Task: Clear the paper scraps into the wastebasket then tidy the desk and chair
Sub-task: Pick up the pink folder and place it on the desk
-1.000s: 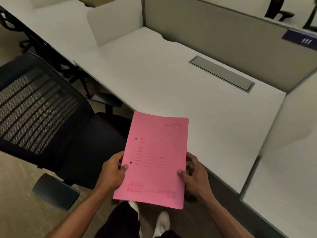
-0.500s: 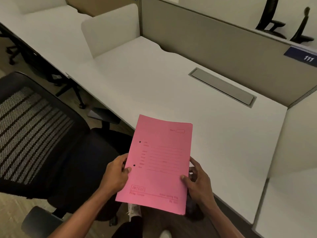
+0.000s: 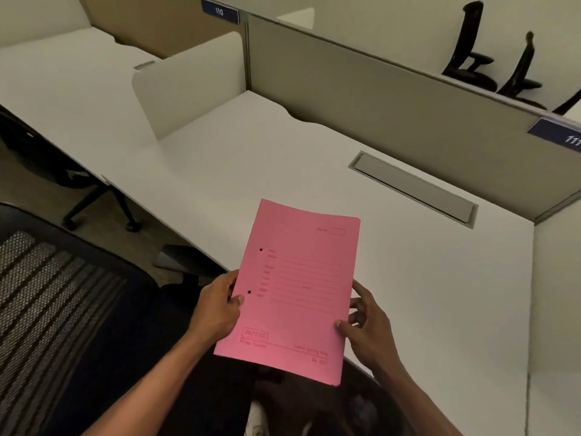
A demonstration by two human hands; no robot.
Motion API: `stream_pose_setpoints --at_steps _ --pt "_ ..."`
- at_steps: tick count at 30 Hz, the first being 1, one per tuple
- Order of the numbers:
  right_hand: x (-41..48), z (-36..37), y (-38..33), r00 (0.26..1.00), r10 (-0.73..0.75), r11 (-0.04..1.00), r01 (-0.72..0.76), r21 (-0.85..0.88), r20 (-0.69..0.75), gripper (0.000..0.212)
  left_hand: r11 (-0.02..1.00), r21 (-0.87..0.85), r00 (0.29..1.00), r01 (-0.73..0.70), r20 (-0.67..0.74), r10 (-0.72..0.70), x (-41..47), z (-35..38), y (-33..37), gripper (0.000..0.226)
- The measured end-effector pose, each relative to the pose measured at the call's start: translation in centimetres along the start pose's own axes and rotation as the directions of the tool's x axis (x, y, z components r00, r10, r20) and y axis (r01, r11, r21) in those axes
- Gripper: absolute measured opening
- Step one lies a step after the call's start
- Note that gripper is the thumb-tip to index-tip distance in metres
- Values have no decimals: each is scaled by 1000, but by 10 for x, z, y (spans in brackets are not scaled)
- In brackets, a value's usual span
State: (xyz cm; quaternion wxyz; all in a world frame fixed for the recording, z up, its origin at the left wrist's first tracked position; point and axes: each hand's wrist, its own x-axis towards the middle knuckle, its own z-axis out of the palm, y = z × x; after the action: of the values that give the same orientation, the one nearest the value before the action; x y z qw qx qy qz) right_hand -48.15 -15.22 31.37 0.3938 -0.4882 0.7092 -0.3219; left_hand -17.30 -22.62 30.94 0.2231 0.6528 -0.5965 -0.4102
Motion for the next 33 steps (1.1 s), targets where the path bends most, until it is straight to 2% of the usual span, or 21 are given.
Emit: stream_pose_setpoints --at_steps 12,25,29,33 --pt "120 -15 -21 999 -32 999 33 36 -30 89 999 48 1000 -7 -27 9 122 4 40 46" --pt "319 -49 4 1000 14 993 -14 118 4 93 981 196 1000 -3 -22 7 325 54 106 49" --pt "382 -52 7 1000 25 992 -24 126 -4 94 976 218 998 5 -59 8 391 66 124 60" --pt "440 -50 8 999 42 988 -38 148 -25 95 965 260 997 18 -80 3 452 73 138 59"
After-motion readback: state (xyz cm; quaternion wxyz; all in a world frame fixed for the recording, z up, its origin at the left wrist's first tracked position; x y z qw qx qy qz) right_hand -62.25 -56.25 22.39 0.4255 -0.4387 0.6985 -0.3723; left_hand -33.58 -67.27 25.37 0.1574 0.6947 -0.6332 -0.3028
